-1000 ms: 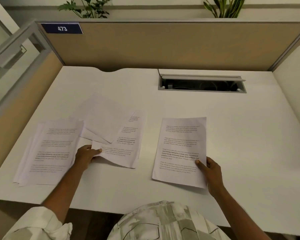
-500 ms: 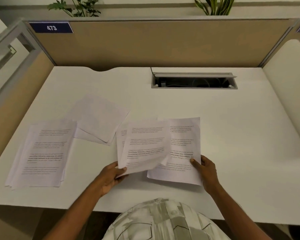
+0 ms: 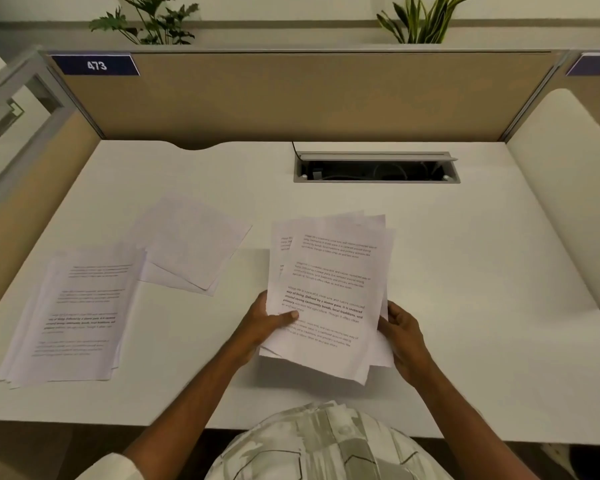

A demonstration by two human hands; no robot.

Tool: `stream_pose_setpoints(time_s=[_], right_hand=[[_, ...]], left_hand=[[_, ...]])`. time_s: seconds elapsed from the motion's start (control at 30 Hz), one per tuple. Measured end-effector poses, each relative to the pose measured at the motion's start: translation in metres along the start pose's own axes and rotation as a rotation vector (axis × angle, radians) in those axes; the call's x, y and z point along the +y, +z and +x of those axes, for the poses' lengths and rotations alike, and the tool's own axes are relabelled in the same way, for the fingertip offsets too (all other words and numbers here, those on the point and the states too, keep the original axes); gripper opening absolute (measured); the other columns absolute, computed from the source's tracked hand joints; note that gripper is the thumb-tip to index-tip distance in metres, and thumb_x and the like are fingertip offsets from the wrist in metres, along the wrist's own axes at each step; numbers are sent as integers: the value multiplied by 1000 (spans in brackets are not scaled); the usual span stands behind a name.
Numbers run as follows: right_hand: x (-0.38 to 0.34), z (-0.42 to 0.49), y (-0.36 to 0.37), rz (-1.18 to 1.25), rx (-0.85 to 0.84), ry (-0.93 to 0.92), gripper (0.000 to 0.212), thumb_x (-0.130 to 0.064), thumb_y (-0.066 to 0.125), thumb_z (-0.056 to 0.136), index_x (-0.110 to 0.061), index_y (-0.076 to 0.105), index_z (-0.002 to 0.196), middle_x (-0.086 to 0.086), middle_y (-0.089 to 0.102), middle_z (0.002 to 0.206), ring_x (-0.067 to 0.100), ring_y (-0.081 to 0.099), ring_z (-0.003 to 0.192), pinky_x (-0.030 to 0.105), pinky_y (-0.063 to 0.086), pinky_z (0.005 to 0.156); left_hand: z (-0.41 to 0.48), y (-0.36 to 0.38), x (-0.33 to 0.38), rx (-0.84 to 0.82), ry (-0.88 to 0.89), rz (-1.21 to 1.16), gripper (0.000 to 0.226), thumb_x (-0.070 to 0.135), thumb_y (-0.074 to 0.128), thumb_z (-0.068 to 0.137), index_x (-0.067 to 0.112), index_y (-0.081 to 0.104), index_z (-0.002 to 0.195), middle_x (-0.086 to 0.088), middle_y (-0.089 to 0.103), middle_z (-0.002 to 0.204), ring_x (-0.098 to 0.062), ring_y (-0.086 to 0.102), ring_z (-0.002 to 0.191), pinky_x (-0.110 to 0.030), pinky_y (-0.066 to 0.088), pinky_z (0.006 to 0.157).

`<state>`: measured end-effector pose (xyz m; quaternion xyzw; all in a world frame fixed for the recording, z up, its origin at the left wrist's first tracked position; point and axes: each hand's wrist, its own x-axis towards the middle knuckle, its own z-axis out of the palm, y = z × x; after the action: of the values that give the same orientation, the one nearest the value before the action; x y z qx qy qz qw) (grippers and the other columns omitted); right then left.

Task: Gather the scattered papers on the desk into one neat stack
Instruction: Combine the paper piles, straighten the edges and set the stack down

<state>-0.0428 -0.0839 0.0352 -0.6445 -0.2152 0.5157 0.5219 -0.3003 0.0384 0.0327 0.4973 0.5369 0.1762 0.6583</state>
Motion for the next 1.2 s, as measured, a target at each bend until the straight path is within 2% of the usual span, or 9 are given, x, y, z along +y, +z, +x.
stream_pose_setpoints(time_s=[0.13, 0.23, 0.37, 0.47, 0.57, 0.63, 0.73, 0.9, 1.2], right_hand=[[-22, -1, 0, -29, -10, -94, 25, -29, 57, 104, -16, 70, 120, 7, 77, 116, 36, 72, 110, 54, 58, 96], [-53, -1, 6, -46, -13, -180, 42, -47, 40, 107, -21, 63, 132, -2, 72, 127, 16, 69, 117, 43, 57, 100], [-86, 0, 11, -74, -23, -392, 44, -23, 60, 103, -19, 45, 144, -3, 64, 133, 7, 68, 114, 25, 61, 87], [-89, 2, 9, -98, 14, -504, 44, -9, 62, 101, -13, 48, 142, 3, 65, 129, 12, 66, 115, 27, 59, 86], [-66, 6, 1, -148, 8, -451, 41, -17, 72, 96, -18, 59, 134, 6, 68, 125, 24, 66, 117, 38, 60, 91], [-51, 4, -5, -147, -42, -404, 51, -13, 78, 91, -22, 59, 137, 8, 65, 129, 25, 64, 120, 34, 59, 91], [-42, 3, -11, -195, -95, -414, 58, -11, 79, 90, -26, 56, 141, 9, 61, 134, 23, 61, 125, 42, 58, 99], [-52, 5, -7, -186, -47, -390, 36, -12, 73, 94, -32, 67, 124, 0, 74, 117, 18, 70, 110, 49, 59, 95], [-33, 9, -23, -194, -50, -372, 37, -15, 69, 98, -23, 63, 133, -9, 73, 120, 12, 68, 112, 31, 58, 95]], left_hand=[[7, 9, 25, 12, 151, 12, 53, 19, 78, 85, 22, 53, 132, -2, 69, 127, -21, 69, 109, -36, 61, 88], [4, 24, 53, 63, 308, 8, 51, 20, 76, 87, 29, 50, 131, 9, 68, 120, -13, 69, 105, -25, 60, 80], [-1, 33, 84, 101, 443, -67, 49, 14, 78, 85, 24, 57, 128, 10, 71, 115, -12, 70, 107, -23, 59, 84], [-4, 34, 97, 79, 497, 9, 51, 16, 82, 81, 23, 59, 125, 8, 70, 113, -6, 69, 102, -24, 61, 80], [-10, 34, 95, 36, 481, 60, 54, 20, 89, 72, 33, 62, 116, 9, 72, 109, 1, 69, 99, -21, 57, 80], [-11, 34, 88, -17, 473, 49, 60, 15, 91, 70, 28, 63, 122, 2, 73, 111, -8, 69, 104, -29, 59, 85], [-9, 39, 82, -61, 488, 33, 65, 9, 91, 69, 20, 61, 126, -4, 71, 115, -16, 68, 108, -32, 59, 87], [0, 49, 87, -25, 442, 10, 43, 20, 85, 79, 30, 68, 117, 1, 75, 112, -14, 70, 104, -40, 60, 91], [8, 46, 61, -1, 394, 75, 38, 25, 73, 91, 25, 62, 128, 8, 72, 115, -10, 69, 106, -24, 59, 83]])
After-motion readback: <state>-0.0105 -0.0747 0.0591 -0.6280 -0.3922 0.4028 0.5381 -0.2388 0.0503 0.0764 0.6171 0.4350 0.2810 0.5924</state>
